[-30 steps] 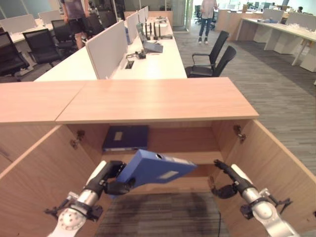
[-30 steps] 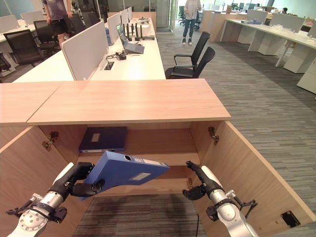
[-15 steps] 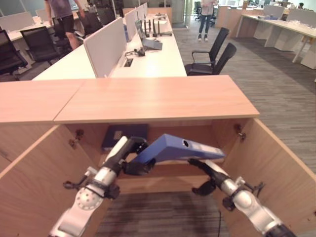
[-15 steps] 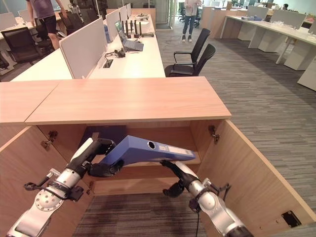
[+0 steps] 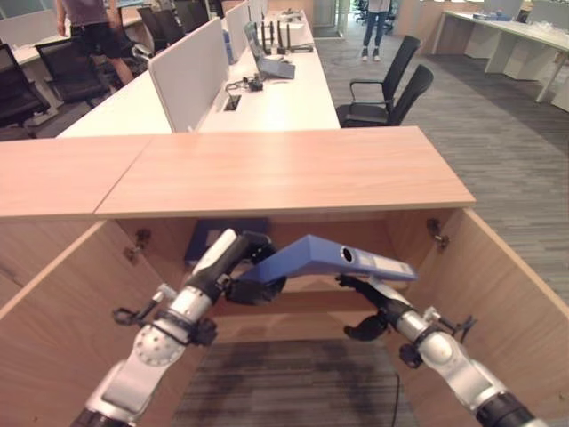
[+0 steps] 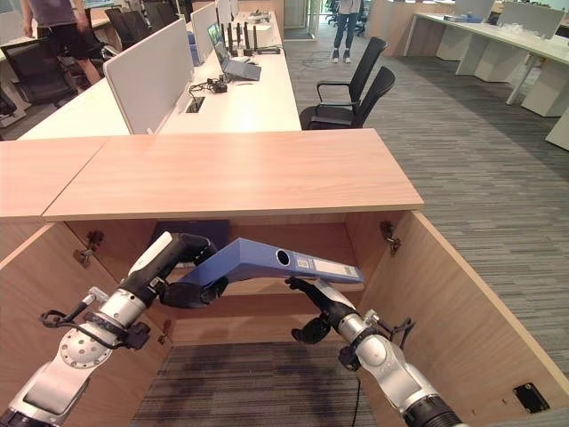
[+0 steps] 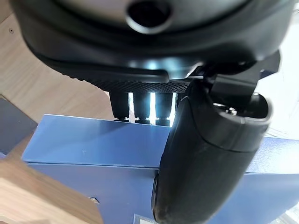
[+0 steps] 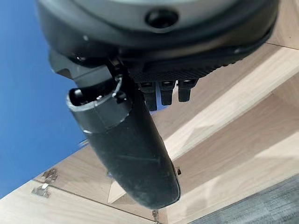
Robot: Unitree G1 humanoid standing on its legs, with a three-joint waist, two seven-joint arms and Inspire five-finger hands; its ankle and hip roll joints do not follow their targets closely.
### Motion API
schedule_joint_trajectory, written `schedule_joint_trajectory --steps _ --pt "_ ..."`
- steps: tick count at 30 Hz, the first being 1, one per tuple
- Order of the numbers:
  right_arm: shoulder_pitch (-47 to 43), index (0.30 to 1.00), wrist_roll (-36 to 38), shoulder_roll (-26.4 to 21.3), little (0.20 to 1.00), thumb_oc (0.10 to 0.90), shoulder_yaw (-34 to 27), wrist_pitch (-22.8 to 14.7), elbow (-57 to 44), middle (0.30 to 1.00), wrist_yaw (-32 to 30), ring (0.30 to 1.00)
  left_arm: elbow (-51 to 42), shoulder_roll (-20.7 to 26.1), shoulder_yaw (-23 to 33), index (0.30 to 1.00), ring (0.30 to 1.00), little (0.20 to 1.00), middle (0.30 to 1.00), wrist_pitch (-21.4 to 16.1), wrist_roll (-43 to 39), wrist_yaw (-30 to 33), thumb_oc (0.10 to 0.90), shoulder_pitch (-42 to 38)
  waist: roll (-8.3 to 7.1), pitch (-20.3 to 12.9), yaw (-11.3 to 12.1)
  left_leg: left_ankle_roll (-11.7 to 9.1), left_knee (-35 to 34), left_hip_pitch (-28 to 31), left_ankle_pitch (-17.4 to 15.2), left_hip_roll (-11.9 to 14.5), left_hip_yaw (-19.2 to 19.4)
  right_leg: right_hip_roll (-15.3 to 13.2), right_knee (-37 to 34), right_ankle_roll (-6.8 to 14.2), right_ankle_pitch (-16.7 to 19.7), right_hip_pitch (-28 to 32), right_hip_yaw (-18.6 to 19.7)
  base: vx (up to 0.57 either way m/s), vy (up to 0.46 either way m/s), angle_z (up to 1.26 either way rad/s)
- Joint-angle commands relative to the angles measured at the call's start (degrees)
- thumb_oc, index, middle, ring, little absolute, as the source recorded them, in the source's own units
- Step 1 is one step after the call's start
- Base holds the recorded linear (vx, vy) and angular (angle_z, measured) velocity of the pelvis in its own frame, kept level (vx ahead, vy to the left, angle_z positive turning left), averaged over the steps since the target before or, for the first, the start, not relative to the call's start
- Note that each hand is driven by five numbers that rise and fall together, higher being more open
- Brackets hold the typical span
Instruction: Put the empty folder in the office cabinet
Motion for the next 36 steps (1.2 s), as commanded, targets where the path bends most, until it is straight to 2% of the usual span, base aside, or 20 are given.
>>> schedule_joint_trajectory --steps 1,10,15,19,23,31,36 --pt "-2.9 0.9 2.9 -1.8 0.9 0.8 -5.2 -3.0 -6.2 0.9 -1.2 0.9 -3.2 3.0 3.8 0.3 0.3 0.3 0.3 -6.5 1.3 1.5 0.4 -2.9 -2.87 -4.6 0.2 -0.5 -0.3 -0.8 -2.6 -1.5 -3.4 -2.2 0.4 2.7 -0.4 1.3 -1.8 0.0 0.0 0.0" --pt "3.4 0.9 2.2 -3.8 0.9 0.8 -8.3 -1.7 -3.1 0.9 2.0 0.9 -0.4 3.1 8.4 0.3 0.3 0.3 0.3 -5.5 4.3 1.8 0.4 0.8 -3.03 -4.5 0.1 -0.6 -0.3 -1.0 -2.4 -1.5 -3.4 -2.3 0.4 2.7 -0.3 1.1 -2.1 0.0 0.0 0.0" --pt "7.6 0.9 -0.3 -4.0 0.9 0.8 -10.2 0.7 2.5 0.9 4.1 0.9 1.5 3.3 12.4 0.3 0.3 0.3 0.3 -4.2 7.2 2.4 0.4 2.7 -3.16 -4.4 -0.2 -0.7 -0.3 -1.2 -2.4 -1.5 -3.5 -2.2 0.4 2.7 -0.4 0.8 -2.1 0.0 0.0 0.0" --pt "7.9 0.9 -1.5 -4.7 0.9 0.8 -12.4 1.1 3.0 0.9 3.0 0.9 2.6 2.7 13.7 0.3 0.3 0.3 0.3 -3.7 9.3 3.0 0.4 3.4 -3.13 -4.3 -0.4 -0.7 -0.3 -1.2 -2.4 -1.4 -3.4 -2.1 0.4 2.6 -0.4 0.8 -1.9 0.0 -0.001 -0.01" --pt "7.8 0.9 -1.8 -5.5 0.9 0.8 -14.8 1.1 0.6 0.9 1.9 0.9 3.0 2.4 14.4 0.3 0.3 0.3 0.3 -3.3 11.4 3.5 0.4 3.7 -3.12 -4.2 -0.6 -0.6 -0.3 -1.1 -2.5 -1.4 -3.3 -2.0 0.4 2.6 -0.3 0.8 -1.7 0.0 0.0 0.0" --pt "7.3 0.9 -3.2 -8.2 0.9 0.8 -21.7 0.0 -14.8 0.9 0.1 0.9 1.3 2.7 14.5 0.3 0.3 0.3 0.3 -3.2 17.2 1.6 0.4 4.6 -3.05 -4.4 -1.2 -0.5 -0.3 -1.2 -2.7 -1.4 -2.9 -1.9 0.4 2.7 -0.3 0.6 -1.3 0.0 0.0 0.0" --pt "7.0 0.9 -2.1 -8.1 0.9 0.8 -22.4 -0.8 -19.6 0.9 -0.4 0.9 0.7 3.2 13.5 0.3 0.3 0.3 0.3 -3.5 18.1 1.2 0.4 4.6 -3.07 -4.3 -1.2 -0.5 -0.3 -1.2 -2.7 -1.4 -2.8 -1.9 0.4 2.7 -0.1 0.5 -1.1 0.0 0.0 -0.01"
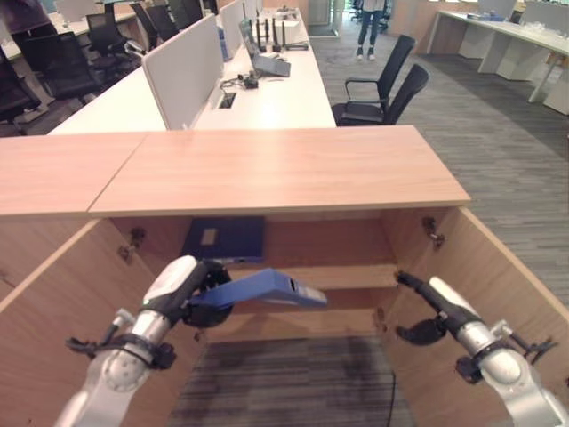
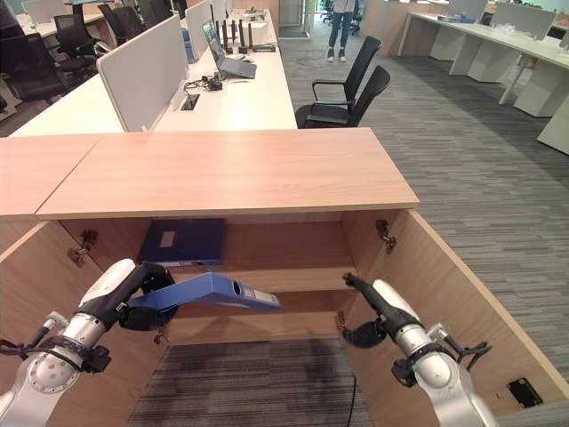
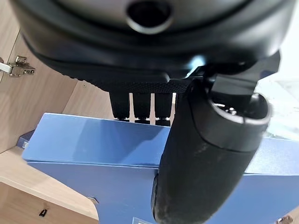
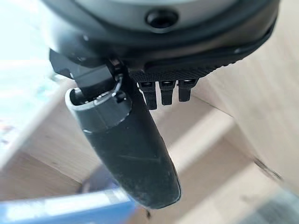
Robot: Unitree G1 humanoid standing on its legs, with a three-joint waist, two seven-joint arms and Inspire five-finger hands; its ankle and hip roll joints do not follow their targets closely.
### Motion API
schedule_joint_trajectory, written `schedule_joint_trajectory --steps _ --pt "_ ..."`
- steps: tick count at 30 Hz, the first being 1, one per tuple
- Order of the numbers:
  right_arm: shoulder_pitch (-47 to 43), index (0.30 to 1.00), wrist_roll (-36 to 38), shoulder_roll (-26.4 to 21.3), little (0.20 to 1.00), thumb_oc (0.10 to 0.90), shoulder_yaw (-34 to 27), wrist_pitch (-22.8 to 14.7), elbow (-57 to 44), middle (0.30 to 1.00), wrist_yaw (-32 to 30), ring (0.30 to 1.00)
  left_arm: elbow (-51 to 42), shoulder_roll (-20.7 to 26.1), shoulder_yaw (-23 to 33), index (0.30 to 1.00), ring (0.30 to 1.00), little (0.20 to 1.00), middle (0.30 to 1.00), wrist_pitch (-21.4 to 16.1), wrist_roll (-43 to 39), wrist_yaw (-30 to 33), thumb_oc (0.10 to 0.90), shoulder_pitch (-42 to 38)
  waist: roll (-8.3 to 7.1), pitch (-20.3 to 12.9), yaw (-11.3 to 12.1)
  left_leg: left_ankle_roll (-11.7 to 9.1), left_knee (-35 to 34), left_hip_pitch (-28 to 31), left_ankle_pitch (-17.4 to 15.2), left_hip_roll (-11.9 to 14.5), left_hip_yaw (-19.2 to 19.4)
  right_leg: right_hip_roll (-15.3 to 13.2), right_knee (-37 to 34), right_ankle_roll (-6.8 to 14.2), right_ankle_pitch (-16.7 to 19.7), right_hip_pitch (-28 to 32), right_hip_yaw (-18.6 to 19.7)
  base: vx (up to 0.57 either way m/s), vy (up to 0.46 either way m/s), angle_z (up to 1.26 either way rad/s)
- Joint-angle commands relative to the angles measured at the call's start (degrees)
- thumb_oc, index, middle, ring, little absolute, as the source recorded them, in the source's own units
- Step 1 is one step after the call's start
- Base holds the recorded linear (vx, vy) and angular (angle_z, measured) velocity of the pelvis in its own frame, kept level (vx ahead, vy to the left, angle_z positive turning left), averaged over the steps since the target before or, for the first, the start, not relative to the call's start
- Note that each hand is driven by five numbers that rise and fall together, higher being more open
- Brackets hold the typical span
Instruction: Put the empty folder in the office cabinet
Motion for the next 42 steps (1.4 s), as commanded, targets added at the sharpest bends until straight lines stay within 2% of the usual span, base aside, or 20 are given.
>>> schedule_joint_trajectory --steps 1,3,20,32,42 --pt "-6.8 0.9 1.4 -2.9 0.9 0.8 -1.8 -5.1 -4.5 0.9 -3.8 0.9 -4.9 3.5 2.3 0.3 0.3 0.3 0.3 -4.4 -0.4 2.0 0.4 -4.6 -2.27 -4.7 -0.7 -0.5 -0.3 -1.5 -2.7 -1.4 -3.3 -2.0 0.4 2.7 -0.1 0.7 -2.0 0.0 0.0 0.0" --pt "-6.8 0.9 1.4 -2.9 0.9 0.8 -1.8 -5.1 -4.6 0.9 -3.8 0.9 -4.9 3.5 2.4 0.3 0.3 0.3 0.3 -4.4 -0.5 1.9 0.4 -4.6 -2.28 -4.7 -0.7 -0.5 -0.3 -1.5 -2.7 -1.4 -3.3 -2.0 0.4 2.7 -0.1 0.7 -2.0 0.0 0.0 0.0" --pt "-17.0 0.9 8.3 0.1 0.9 0.8 11.4 -6.2 -2.9 0.9 -2.7 0.9 -8.9 2.3 -4.3 0.3 0.3 0.3 0.3 -6.3 -5.4 4.2 0.4 -11.5 -2.55 -4.7 0.2 -0.6 -0.3 -1.6 -2.4 -1.4 -3.5 -2.0 0.4 2.7 0.0 0.6 -2.1 0.0 0.0 0.0" --pt "-21.6 0.9 10.1 0.6 0.9 0.8 15.1 -6.4 -1.3 0.9 -2.9 0.9 -10.1 2.2 -7.5 0.3 0.3 0.3 0.3 -6.9 -7.6 5.7 0.4 -16.5 -2.61 -4.8 0.2 -0.7 -0.3 -1.4 -2.4 -1.5 -3.6 -2.1 0.4 2.7 0.0 0.8 -2.4 0.0 0.0 0.0" --pt "-22.9 0.9 11.5 0.3 0.9 0.8 18.2 -6.3 -1.3 0.9 -0.7 0.9 -9.9 1.4 -10.1 0.3 0.3 0.3 0.3 -7.3 -7.0 6.9 0.4 -22.0 -2.7 -4.9 -0.2 -0.8 -0.3 -1.4 -2.3 -1.4 -3.5 -2.1 0.4 2.7 -0.1 0.7 -2.4 0.0 0.0 0.0"
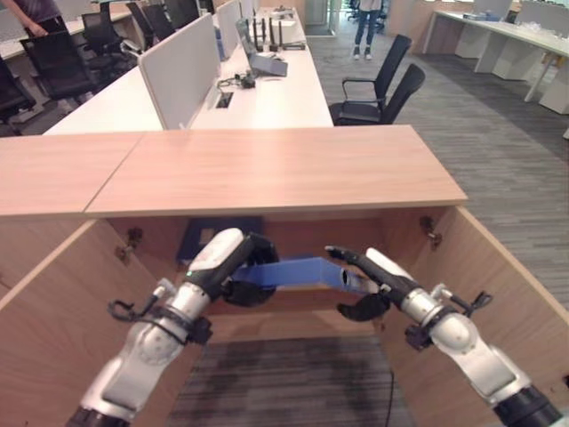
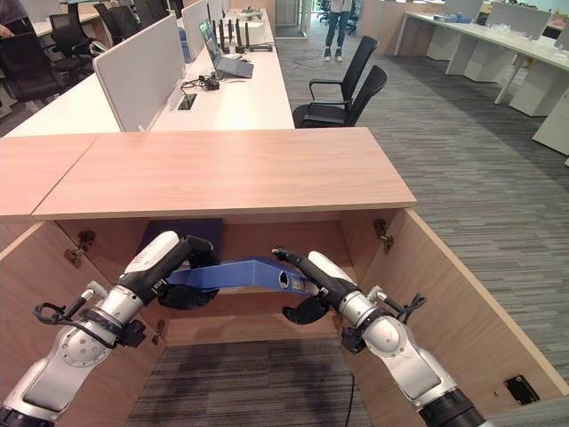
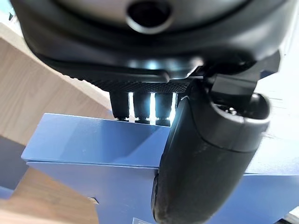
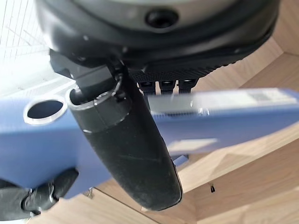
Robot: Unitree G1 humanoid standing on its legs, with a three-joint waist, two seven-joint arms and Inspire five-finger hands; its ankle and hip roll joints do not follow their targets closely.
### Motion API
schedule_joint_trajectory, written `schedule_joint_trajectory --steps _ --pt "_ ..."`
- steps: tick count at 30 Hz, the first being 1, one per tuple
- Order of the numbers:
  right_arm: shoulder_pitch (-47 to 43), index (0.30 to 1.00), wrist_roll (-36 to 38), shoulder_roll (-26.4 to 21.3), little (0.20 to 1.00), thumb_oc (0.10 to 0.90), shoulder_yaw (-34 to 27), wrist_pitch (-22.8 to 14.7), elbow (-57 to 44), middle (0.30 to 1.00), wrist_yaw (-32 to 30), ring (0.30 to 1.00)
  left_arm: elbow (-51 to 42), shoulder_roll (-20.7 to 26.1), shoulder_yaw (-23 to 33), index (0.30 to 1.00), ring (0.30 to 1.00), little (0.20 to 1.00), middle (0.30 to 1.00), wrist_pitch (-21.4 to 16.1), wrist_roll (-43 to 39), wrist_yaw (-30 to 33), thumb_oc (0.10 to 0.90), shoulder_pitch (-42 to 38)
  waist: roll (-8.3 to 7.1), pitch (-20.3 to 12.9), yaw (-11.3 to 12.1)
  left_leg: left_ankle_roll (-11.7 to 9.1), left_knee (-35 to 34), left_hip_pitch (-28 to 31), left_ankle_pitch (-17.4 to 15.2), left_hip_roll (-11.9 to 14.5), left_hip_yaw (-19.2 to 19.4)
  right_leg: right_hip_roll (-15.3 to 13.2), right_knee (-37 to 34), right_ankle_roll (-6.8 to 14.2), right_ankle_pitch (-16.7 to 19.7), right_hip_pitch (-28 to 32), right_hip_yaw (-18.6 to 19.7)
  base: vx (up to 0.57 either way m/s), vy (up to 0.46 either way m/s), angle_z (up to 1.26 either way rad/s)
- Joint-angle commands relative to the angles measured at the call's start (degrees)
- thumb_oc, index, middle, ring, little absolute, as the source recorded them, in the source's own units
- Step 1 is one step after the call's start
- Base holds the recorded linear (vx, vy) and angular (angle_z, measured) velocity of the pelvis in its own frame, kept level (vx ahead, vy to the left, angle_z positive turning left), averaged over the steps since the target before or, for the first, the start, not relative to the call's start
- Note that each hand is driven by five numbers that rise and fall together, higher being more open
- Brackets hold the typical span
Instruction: Put the empty folder in the office cabinet
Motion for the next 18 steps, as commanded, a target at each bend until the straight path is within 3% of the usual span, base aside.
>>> schedule_joint_trajectory --steps 1,4,5,8,9,10,13,14,16,18 --pt "-7.6 0.9 3.9 0.5 0.9 0.8 -0.4 -5.1 -0.4 0.9 -1.4 0.9 -4.5 1.4 -0.6 0.3 0.3 0.3 0.3 -5.9 -4.0 6.6 0.4 -10.4 -2.54 -4.8 -0.4 -0.8 -0.3 -1.7 -1.9 -1.4 -3.4 -2.2 0.0 3.1 -0.1 0.3 -2.6 0.0 0.0 0.0" --pt "-8.1 0.9 4.7 0.7 0.9 0.8 0.8 -5.3 0.4 0.9 -1.0 0.9 -6.6 1.2 -1.8 0.3 0.3 0.3 0.3 -7.1 -7.5 6.5 0.4 -12.5 -2.6 -4.9 -0.5 -0.8 -0.3 -1.7 -1.9 -1.4 -3.4 -2.2 0.0 3.2 -0.1 0.3 -2.6 0.0 0.0 0.0" --pt "-8.2 0.681 5.2 0.7 0.681 0.654 1.1 -5.4 0.5 0.681 -0.8 0.681 -7.8 1.4 -2.3 0.3 0.3 0.3 0.3 -7.8 -10.0 5.8 0.4 -13.1 -2.62 -4.9 -0.5 -0.8 -0.3 -1.7 -1.9 -1.4 -3.4 -2.2 0.0 3.2 -0.2 0.3 -2.6 0.0 0.0 0.0" --pt "-11.2 0.3 4.0 2.5 0.3 0.4 4.6 -5.7 3.3 0.3 -1.1 0.3 -10.9 2.4 -5.2 0.3 0.3 0.3 0.3 -9.8 -21.4 2.9 0.4 -17.2 -2.38 -5.1 -0.6 -0.8 -0.3 -1.8 -1.9 -1.5 -3.5 -2.3 0.0 3.2 -0.1 0.2 -2.7 0.0 0.0 0.0" --pt "-11.3 0.3 4.7 2.5 0.3 0.4 5.7 -6.0 4.6 0.3 -0.8 0.3 -12.2 2.5 -7.0 0.3 0.3 0.3 0.3 -10.3 -25.9 1.7 0.4 -18.7 -2.28 -5.2 -0.8 -0.8 -0.3 -1.8 -1.8 -1.5 -3.6 -2.3 0.0 3.1 -0.1 0.2 -2.7 0.0 0.0 0.0" --pt "-5.1 0.3 6.8 0.8 0.3 0.4 3.5 -6.8 -1.5 0.3 0.8 0.3 -14.4 4.2 -6.5 0.3 0.3 0.3 0.3 -11.1 -27.8 1.3 0.4 -17.3 -2.28 -5.1 -1.3 -0.9 -0.3 -1.7 -1.8 -1.4 -3.5 -2.3 0.0 3.2 0.0 0.2 -2.5 -0.01 -0.007 0.03" --pt "-0.4 0.3 8.2 -0.4 0.3 0.4 0.8 -7.2 -6.6 0.3 1.7 0.3 -15.8 5.3 -5.1 0.3 0.3 0.3 0.3 -11.5 -28.5 0.3 0.4 -15.5 -2.32 -5.0 -1.5 -1.0 -0.3 -1.6 -1.8 -1.4 -3.2 -2.3 0.0 3.2 0.1 0.2 -2.4 0.01 -0.001 0.01" --pt "-4.1 0.3 8.1 2.0 0.3 0.4 3.5 -5.9 5.0 0.3 -0.2 0.3 -16.3 6.9 -7.7 0.3 0.3 0.3 0.3 -10.4 -35.1 -3.3 0.4 -16.0 -2.06 -5.1 -1.2 -1.0 -0.3 -1.2 -2.4 -1.4 -3.4 -2.2 0.0 3.2 -0.5 0.7 -2.6 0.04 0.007 -0.12" --pt "-3.8 0.3 9.0 4.5 0.3 0.4 3.8 -6.1 9.9 0.3 -1.7 0.3 -16.9 9.3 -7.8 0.3 0.3 0.3 0.3 -10.8 -38.5 -4.0 0.4 -16.6 -1.83 -5.1 -0.9 -1.0 -0.3 -1.2 -2.3 -1.4 -3.6 -2.2 0.0 3.2 -0.5 0.8 -2.9 0.02 0.012 -0.09" --pt "-2.8 0.3 11.0 5.9 0.3 0.4 3.7 -6.1 11.7 0.3 -2.0 0.3 -17.0 12.0 -7.7 0.396 0.396 0.396 0.396 -10.5 -41.8 -5.9 0.464 -16.1 -1.65 -5.1 -0.8 -1.1 -0.3 -1.2 -2.3 -1.4 -3.6 -2.2 0.0 3.2 -0.5 0.9 -2.9 0.0 0.0 0.0"
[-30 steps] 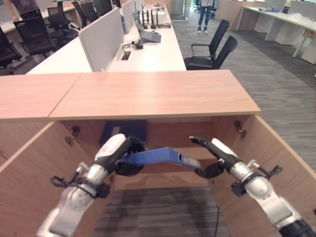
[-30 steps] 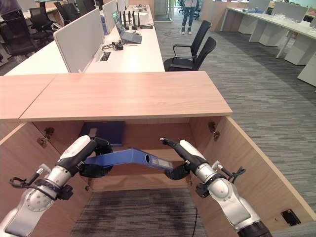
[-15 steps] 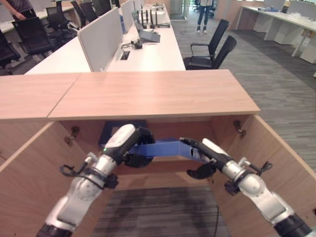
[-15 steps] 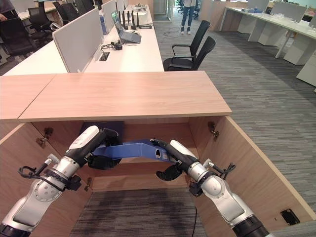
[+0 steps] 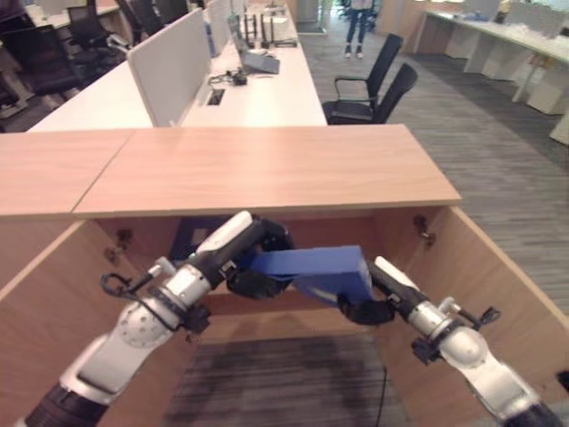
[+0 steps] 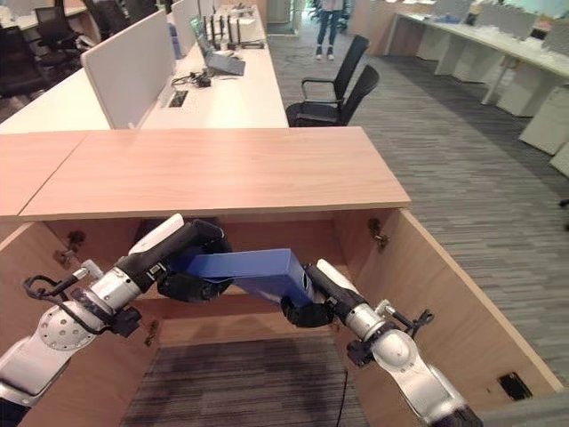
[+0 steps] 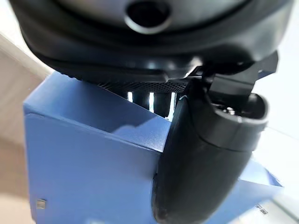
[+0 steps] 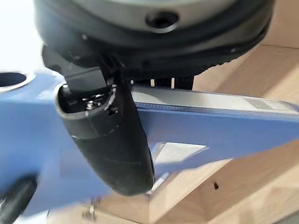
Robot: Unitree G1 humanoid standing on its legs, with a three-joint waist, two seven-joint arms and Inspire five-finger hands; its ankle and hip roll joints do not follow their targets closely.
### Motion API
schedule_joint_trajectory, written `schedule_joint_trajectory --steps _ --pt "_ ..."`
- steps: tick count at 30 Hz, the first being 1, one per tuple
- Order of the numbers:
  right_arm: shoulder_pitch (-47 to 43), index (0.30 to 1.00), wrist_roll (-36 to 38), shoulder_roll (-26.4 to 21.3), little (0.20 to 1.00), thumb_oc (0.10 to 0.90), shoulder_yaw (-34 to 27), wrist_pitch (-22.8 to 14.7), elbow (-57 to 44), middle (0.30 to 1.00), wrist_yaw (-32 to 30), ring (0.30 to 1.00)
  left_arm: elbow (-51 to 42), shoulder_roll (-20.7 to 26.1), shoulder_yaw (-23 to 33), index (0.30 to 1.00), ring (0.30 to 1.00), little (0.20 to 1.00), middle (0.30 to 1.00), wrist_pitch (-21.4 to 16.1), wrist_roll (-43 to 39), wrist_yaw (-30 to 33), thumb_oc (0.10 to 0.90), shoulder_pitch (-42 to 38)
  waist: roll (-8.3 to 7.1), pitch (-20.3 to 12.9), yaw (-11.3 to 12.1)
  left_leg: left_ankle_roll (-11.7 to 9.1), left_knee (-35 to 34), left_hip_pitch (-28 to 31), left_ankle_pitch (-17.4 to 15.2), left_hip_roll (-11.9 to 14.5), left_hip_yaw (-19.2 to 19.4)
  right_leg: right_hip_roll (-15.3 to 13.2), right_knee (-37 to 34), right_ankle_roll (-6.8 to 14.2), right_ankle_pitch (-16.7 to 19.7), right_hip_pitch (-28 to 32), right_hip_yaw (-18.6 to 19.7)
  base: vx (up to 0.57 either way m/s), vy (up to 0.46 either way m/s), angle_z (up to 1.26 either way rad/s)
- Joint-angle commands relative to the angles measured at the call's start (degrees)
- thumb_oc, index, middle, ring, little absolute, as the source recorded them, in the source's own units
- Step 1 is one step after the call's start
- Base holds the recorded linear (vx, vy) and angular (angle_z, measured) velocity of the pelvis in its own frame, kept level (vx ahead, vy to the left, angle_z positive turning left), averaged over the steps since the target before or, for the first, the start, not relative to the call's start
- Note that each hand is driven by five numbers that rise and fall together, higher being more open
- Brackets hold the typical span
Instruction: Put the empty folder in the office cabinet
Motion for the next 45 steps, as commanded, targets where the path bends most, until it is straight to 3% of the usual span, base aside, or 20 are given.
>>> schedule_joint_trajectory --steps 1,2,13,14,15,21,25,30,31,33,35,36,37,39,40,45 --pt "-2.6 0.3 3.4 -0.1 0.3 0.4 3.6 -0.1 -1.7 0.3 -1.2 0.3 -13.7 -1.2 -0.2 0.446 0.446 0.446 0.446 -14.4 -18.0 -3.2 0.497 -10.7 -0.61 -5.1 1.1 -0.8 -0.3 -1.5 -2.3 -1.3 -3.6 -2.2 0.1 3.1 -0.5 0.7 -3.0 -0.01 0.021 0.04" --pt "-0.2 0.3 6.8 0.6 0.3 0.4 2.7 -0.7 -1.3 0.3 -0.2 0.3 -12.3 0.3 0.2 0.519 0.519 0.519 0.519 -14.1 -22.7 -5.2 0.546 -9.0 -0.6 -5.1 1.0 -0.9 -0.3 -1.4 -2.2 -1.4 -3.5 -2.2 0.1 3.2 -0.4 0.7 -3.0 0.0 0.018 0.09" --pt "4.6 0.3 9.8 0.9 0.3 0.4 0.3 -1.1 -1.3 0.3 0.7 0.3 -8.2 0.4 4.3 0.54 0.54 0.54 0.54 -13.6 -24.8 -6.0 0.56 -1.2 -0.52 -5.1 1.1 -0.7 -0.3 -1.7 -2.1 -1.8 -3.4 -2.9 0.1 3.7 -0.2 0.4 -3.2 0.0 0.033 0.0" --pt "5.3 0.3 10.8 1.2 0.3 0.4 0.0 -1.1 -1.4 0.3 1.1 0.3 -7.2 0.0 5.0 0.587 0.587 0.587 0.587 -13.5 -25.5 -6.5 0.591 0.5 -0.48 -5.1 1.1 -0.5 -0.3 -1.8 -2.1 -2.1 -3.4 -3.2 0.1 4.0 -0.1 0.3 -3.2 0.0 0.101 0.0" --pt "6.0 0.3 11.5 1.3 0.3 0.4 -0.4 -0.9 -1.3 0.3 1.5 0.3 -5.5 -0.5 5.6 0.9 0.9 0.9 0.9 -13.1 -25.4 -6.5 0.8 2.5 -0.32 -4.9 1.2 -0.3 -0.3 -2.0 -2.1 -2.4 -3.3 -3.6 0.1 4.3 0.1 0.1 -3.3 0.0 0.101 0.0" --pt "8.7 0.3 10.0 0.7 0.3 0.4 -2.3 -0.1 -2.0 0.3 1.9 0.3 -0.2 -2.4 9.0 0.9 0.9 0.9 0.9 -11.6 -24.6 -6.7 0.8 11.0 0.55 -3.6 1.6 1.1 -0.3 -2.7 -2.1 -4.1 -3.3 -5.2 1.8 5.3 0.5 -1.8 -3.0 -0.03 0.127 -0.01" --pt "10.3 0.3 9.1 -0.1 0.3 0.4 -4.5 1.0 -2.2 0.3 2.7 0.3 9.1 -5.6 11.9 0.9 0.9 0.9 0.9 -8.1 -26.9 -8.9 0.8 19.6 2.18 -1.5 2.0 2.6 -0.3 -2.9 -2.3 -5.2 -2.8 -6.5 12.2 6.0 -1.2 -7.9 -2.1 -0.04 0.157 -0.06" --pt "10.2 0.3 9.3 -0.3 0.3 0.4 -4.9 1.6 -1.4 0.3 3.0 0.3 17.9 -11.4 12.4 0.9 0.9 0.9 0.9 -5.3 -29.4 -9.2 0.8 22.6 2.47 -0.2 2.9 3.2 -0.3 -2.8 -2.6 -5.8 -1.7 -7.8 17.1 6.1 -0.4 -10.8 -4.1 0.01 0.071 -0.29" --pt "9.5 0.3 9.9 0.4 0.3 0.4 -5.1 2.4 -0.8 0.3 3.0 0.3 27.4 -17.4 13.4 0.9 0.9 0.9 0.9 -3.6 -30.8 -8.2 0.8 23.0 2.36 0.4 3.3 3.1 -0.3 -2.9 -3.1 -5.6 -0.5 -8.5 16.4 6.0 0.2 -11.8 -7.0 0.02 -0.031 -0.71" --pt "5.6 0.3 10.7 2.1 0.3 0.4 -4.7 3.3 0.7 0.3 1.9 0.3 46.3 -27.5 14.9 0.9 0.9 0.9 0.9 -1.0 -31.2 -3.8 0.8 16.9 2.15 2.2 2.9 2.6 -0.3 -4.3 -2.6 -5.0 0.4 -6.4 10.7 5.7 3.0 -15.6 -8.2 -0.01 -0.102 -0.57" --pt "3.5 0.3 10.8 3.4 0.3 0.4 -4.4 3.9 1.5 0.3 0.3 0.3 53.4 -32.1 16.1 0.9 0.9 0.9 0.9 -1.4 -28.6 0.7 0.8 15.1 1.61 3.6 2.1 2.4 -0.3 -4.1 -2.5 -5.2 0.4 -4.8 6.7 6.3 5.6 -18.2 -7.6 0.13 -0.121 -0.29" --pt "1.1 0.3 11.5 4.3 0.3 0.4 -3.4 4.3 2.8 0.3 -1.1 0.3 63.8 -36.4 19.1 0.9 0.9 0.9 0.9 -0.2 -29.9 2.6 0.8 11.9 0.89 4.4 1.3 2.0 -0.3 -3.2 -3.1 -5.4 0.1 -3.9 2.6 6.9 7.6 -19.3 -8.1 0.2 -0.108 -0.13" --pt "1.1 0.3 11.5 4.4 0.3 0.4 -3.4 4.3 2.8 0.3 -1.1 0.3 63.8 -36.3 19.1 0.9 0.9 0.9 0.9 -0.2 -29.9 2.6 0.8 11.9 0.81 4.3 1.3 2.0 -0.3 -3.3 -3.1 -5.4 0.1 -3.9 2.5 6.9 7.7 -19.4 -8.1 0.24 -0.117 0.07" --pt "-0.2 0.3 12.2 4.5 0.3 0.4 -2.6 4.8 3.0 0.3 -1.8 0.3 73.8 -38.5 21.9 0.9 0.9 0.9 0.9 0.4 -28.7 5.3 0.8 9.5 0.19 4.7 0.8 1.4 -0.3 -2.4 -3.9 -5.5 -0.4 -4.0 0.7 6.9 8.2 -18.9 -8.6 0.26 -0.12 0.27" --pt "-2.9 0.3 13.2 3.5 0.3 0.4 -0.3 4.8 3.8 0.3 -2.1 0.3 83.1 -39.7 23.9 0.9 0.9 0.9 0.9 0.9 -25.3 7.6 0.8 7.8 0.09 4.9 1.1 0.8 -0.3 -1.9 -4.8 -5.1 -0.4 -4.6 1.4 6.2 8.5 -19.1 -10.5 0.26 -0.12 0.35" --pt "-6.9 0.3 15.1 1.6 0.3 0.4 2.5 4.8 4.3 0.3 -1.4 0.3 93.3 -41.2 24.2 0.9 0.9 0.9 0.9 4.1 -17.0 7.7 0.8 7.4 0.89 4.7 0.3 -0.7 -0.3 -2.3 -5.8 -2.1 -0.8 -4.0 7.0 4.5 5.7 -22.8 -11.0 0.28 -0.129 0.01"
